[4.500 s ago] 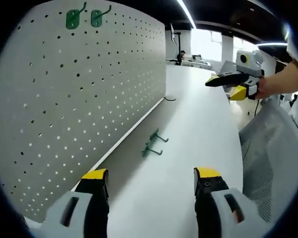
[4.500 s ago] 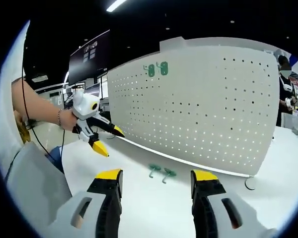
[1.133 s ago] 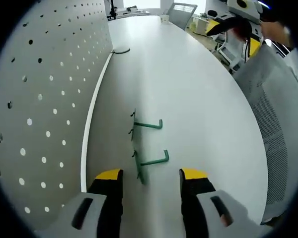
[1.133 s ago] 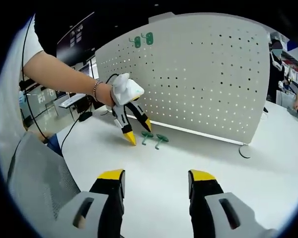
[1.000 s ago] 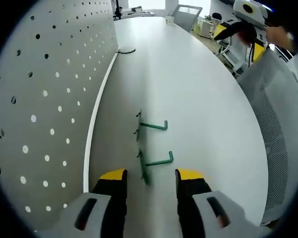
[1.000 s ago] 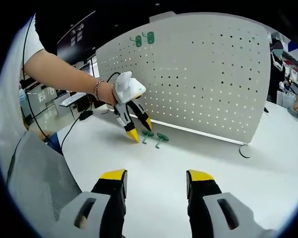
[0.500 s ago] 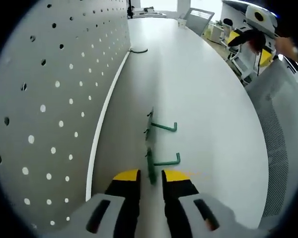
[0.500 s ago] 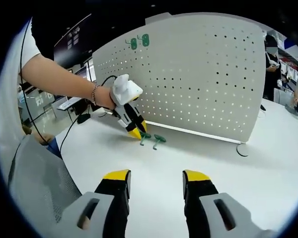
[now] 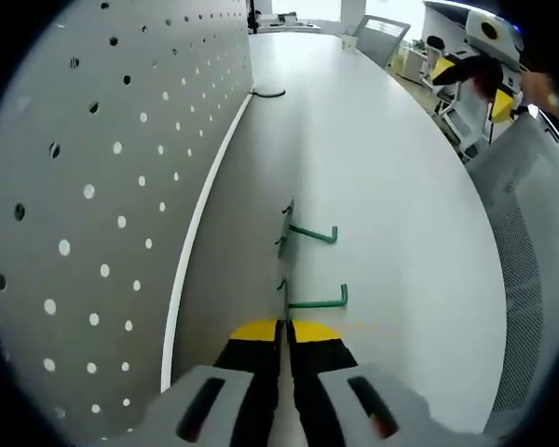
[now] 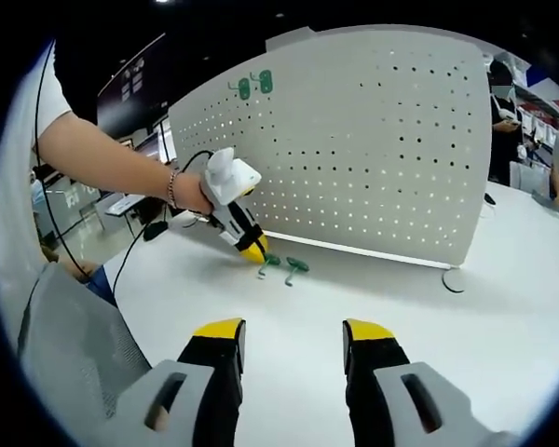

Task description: Insert the hook assembly into the mounting plate slot until the hook locks in place.

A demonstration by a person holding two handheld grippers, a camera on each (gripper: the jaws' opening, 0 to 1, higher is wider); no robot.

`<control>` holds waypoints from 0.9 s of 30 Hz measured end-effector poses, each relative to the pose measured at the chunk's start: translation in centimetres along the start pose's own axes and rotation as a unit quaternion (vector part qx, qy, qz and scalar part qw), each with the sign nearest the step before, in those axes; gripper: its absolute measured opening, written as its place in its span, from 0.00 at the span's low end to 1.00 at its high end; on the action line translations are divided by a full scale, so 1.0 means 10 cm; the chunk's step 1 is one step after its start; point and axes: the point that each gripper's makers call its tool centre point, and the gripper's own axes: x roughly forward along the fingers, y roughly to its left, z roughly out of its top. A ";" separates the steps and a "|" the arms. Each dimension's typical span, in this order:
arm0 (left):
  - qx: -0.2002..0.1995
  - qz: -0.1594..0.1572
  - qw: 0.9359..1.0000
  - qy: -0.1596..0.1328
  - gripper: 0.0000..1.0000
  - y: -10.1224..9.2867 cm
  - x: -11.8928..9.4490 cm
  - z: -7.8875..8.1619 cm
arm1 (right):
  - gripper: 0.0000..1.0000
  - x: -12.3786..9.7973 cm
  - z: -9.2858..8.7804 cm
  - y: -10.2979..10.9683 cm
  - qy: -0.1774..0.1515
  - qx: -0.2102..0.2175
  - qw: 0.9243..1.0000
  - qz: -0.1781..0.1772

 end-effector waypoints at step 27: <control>-0.046 0.064 0.986 -0.144 0.03 0.11 -0.33 0.16 | 0.40 -0.03 0.09 0.01 -0.031 0.035 0.999 -0.002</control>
